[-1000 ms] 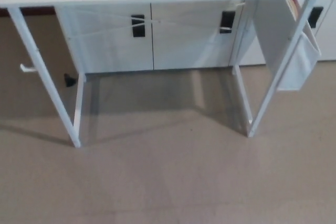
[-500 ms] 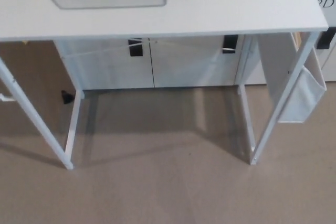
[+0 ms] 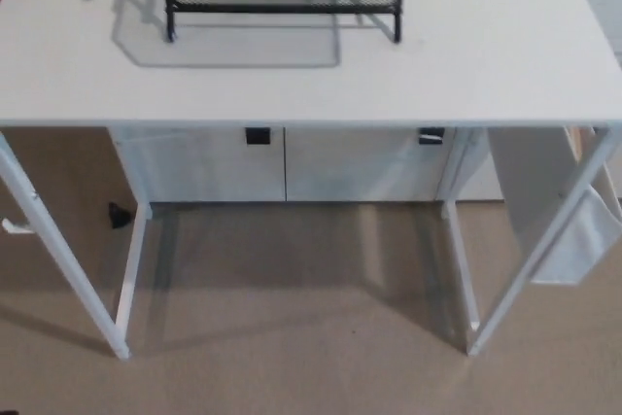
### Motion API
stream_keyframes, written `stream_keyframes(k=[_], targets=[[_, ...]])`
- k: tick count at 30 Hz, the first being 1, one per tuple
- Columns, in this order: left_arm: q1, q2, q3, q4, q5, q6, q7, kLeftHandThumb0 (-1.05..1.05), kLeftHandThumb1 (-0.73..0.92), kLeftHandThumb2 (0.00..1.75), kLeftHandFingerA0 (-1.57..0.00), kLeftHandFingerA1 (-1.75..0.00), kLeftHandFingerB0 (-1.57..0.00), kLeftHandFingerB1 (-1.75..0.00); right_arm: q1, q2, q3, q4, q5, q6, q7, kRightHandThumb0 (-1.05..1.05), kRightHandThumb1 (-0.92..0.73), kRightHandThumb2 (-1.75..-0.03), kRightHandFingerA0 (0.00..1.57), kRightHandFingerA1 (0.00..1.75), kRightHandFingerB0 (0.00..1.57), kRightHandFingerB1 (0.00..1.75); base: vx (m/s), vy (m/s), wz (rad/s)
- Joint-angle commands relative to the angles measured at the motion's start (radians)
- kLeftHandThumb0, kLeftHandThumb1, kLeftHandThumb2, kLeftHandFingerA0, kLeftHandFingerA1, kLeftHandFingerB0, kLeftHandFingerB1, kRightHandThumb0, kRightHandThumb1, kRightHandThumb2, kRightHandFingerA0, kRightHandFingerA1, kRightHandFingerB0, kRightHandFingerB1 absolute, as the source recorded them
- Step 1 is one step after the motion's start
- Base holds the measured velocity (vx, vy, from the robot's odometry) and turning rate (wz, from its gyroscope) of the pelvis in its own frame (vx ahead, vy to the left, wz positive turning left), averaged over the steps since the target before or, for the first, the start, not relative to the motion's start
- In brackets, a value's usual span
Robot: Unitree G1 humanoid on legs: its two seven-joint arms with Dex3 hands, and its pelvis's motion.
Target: The robot walks towards a file tray kept in the middle of a desk and uses its right hand to grab a tray and pulls it out towards itself
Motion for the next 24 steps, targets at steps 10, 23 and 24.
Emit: stream_keyframes(k=[10,23,24], targets=[[0.008,0.013,-0.007,-0.027,0.008,-0.025,-0.037,-0.24,0.47,0.55,-0.54,-0.41,-0.42,-0.35,0.008,-0.006,0.006,-0.004,-0.014,-0.032,-0.009,-0.50,-0.39,-0.53,0.80,0.52,0.62,0.45,0.19,-0.103,0.09],[-0.005,0.018,-0.002,-0.013,0.011,-0.030,-0.039,-0.30,0.46,0.56,-0.60,-0.43,-0.46,-0.37,0.005,-0.005,0.026,-0.001,-0.034,-0.036,-0.015,-0.51,-0.40,-0.53,0.84,0.53,0.64,0.45,0.20,0.032,-0.05],[-0.004,0.020,-0.002,-0.015,0.012,-0.032,-0.042,-0.30,0.46,0.56,-0.59,-0.43,-0.46,-0.37,0.006,-0.004,0.028,0.001,-0.037,-0.041,-0.016,-0.52,-0.39,-0.53,0.84,0.53,0.64,0.45,0.45,0.138,-0.42]])
